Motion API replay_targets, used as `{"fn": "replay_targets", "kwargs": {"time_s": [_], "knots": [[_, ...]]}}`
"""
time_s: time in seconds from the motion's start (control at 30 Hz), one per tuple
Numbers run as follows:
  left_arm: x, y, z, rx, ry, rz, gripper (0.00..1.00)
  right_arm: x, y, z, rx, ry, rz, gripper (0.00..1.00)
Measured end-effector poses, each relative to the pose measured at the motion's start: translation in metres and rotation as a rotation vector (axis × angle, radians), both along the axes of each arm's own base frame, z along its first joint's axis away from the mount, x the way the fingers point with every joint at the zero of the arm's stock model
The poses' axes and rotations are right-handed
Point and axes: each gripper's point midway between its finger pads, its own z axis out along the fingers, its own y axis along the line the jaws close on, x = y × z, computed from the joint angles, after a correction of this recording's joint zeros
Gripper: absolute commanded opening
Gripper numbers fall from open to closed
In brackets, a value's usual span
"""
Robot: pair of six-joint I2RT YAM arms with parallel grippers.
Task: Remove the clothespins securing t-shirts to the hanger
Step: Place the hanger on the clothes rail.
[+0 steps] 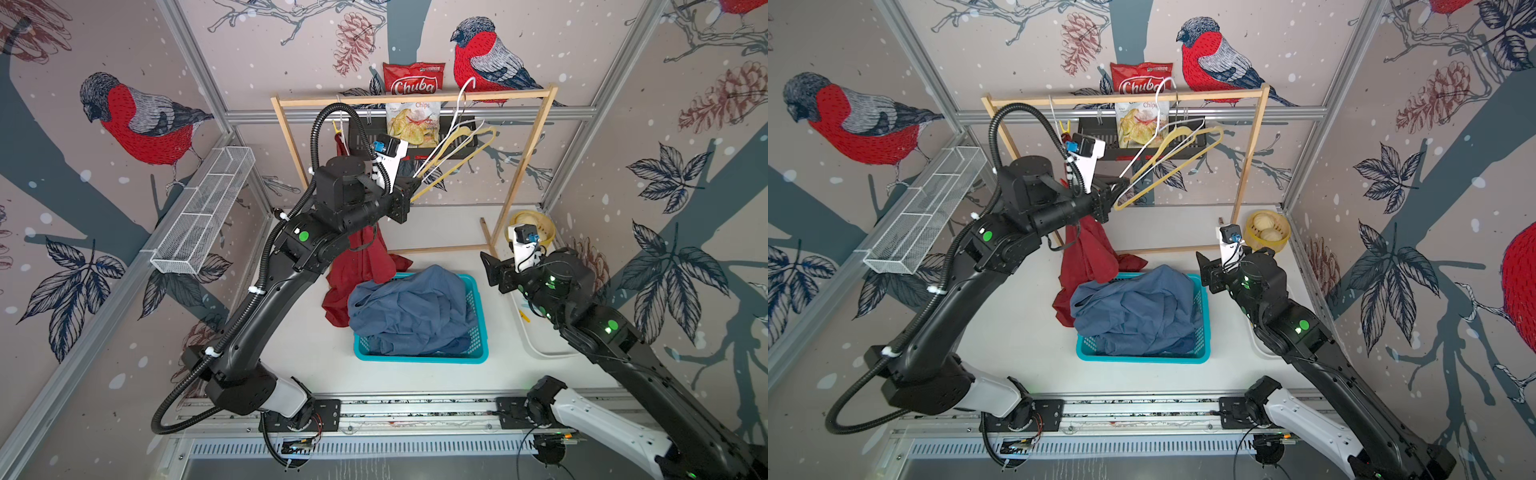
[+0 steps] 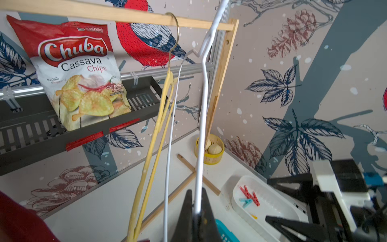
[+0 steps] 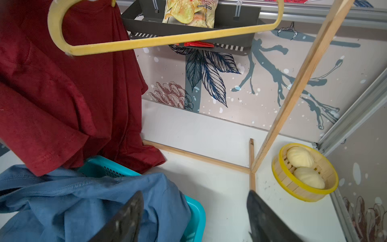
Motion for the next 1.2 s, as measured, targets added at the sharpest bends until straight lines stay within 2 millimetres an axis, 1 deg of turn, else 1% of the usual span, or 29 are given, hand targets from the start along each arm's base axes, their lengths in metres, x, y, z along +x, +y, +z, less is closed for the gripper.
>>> {"fn": "replay_targets", "kwargs": {"time_s": [0.1,0.27,0.37,0.43,0.53,0.7,0.77,0.93,1.13,1.17,1.2], "knots": [[0.012,-0.016,0.000,-0.027,0.018,-0.003,0.00,-0.002,0.002,-0.010,0.023,0.028,0.017,0.77],[0.030,-0.045,-0.021,-0.060,0.081,0.020,0.00,-0.003,0.006,-0.021,0.053,0.058,0.041,0.77],[0.040,-0.059,-0.028,-0.088,0.100,0.027,0.00,-0.004,0.010,-0.027,0.075,0.075,0.060,0.77],[0.048,-0.065,-0.028,-0.115,0.103,0.035,0.00,-0.006,0.012,-0.032,0.084,0.084,0.072,0.77],[0.060,-0.072,-0.026,-0.153,0.111,0.055,0.00,-0.008,0.012,-0.037,0.098,0.095,0.076,0.78],[0.076,-0.086,-0.031,-0.180,0.134,0.063,0.00,-0.012,0.011,-0.043,0.104,0.101,0.088,0.78],[0.081,-0.090,-0.037,-0.173,0.147,0.064,0.00,-0.014,0.010,-0.043,0.109,0.097,0.088,0.78],[0.084,-0.099,-0.058,-0.144,0.199,0.064,0.00,-0.017,0.008,-0.042,0.114,0.090,0.088,0.79],[0.086,-0.103,-0.073,-0.118,0.236,0.065,0.00,-0.020,0.005,-0.039,0.110,0.086,0.089,0.79],[0.086,-0.104,-0.075,-0.114,0.240,0.064,0.05,-0.021,0.005,-0.038,0.112,0.083,0.089,0.79],[0.085,-0.104,-0.076,-0.111,0.243,0.063,0.12,-0.022,0.004,-0.037,0.114,0.079,0.090,0.79]]}}
